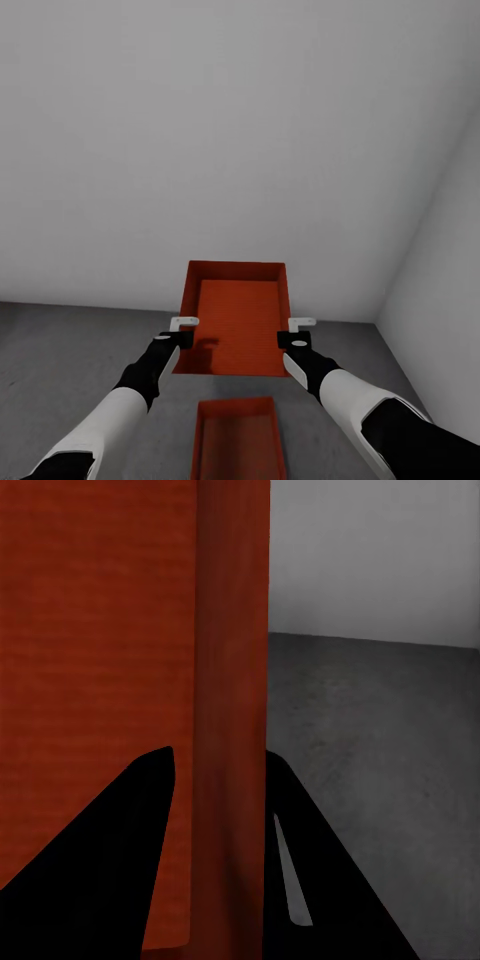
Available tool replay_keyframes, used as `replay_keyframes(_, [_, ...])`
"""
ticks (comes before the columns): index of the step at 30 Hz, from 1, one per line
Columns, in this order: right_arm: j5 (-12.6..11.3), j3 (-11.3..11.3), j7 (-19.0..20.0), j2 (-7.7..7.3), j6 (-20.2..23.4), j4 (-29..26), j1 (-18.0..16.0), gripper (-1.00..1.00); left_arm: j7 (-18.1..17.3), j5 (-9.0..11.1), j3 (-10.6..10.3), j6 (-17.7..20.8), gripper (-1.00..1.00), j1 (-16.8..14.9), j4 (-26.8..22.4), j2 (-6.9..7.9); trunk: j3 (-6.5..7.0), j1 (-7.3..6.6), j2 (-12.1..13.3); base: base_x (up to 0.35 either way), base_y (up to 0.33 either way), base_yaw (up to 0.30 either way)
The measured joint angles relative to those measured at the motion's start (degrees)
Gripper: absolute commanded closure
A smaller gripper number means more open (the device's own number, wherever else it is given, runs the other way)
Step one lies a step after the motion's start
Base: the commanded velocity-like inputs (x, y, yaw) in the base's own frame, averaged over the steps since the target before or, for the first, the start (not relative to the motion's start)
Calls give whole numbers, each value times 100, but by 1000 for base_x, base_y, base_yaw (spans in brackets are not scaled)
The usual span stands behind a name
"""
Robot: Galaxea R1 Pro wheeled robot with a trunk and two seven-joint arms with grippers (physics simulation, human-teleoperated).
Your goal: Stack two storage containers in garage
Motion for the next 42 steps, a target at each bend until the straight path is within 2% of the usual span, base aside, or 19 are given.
replay_keyframes(42, [-5,5,0,-2,-10,2,0,100,2,-3,0,-9,100,0,1,-2,-391,0,-1,0,0,0])
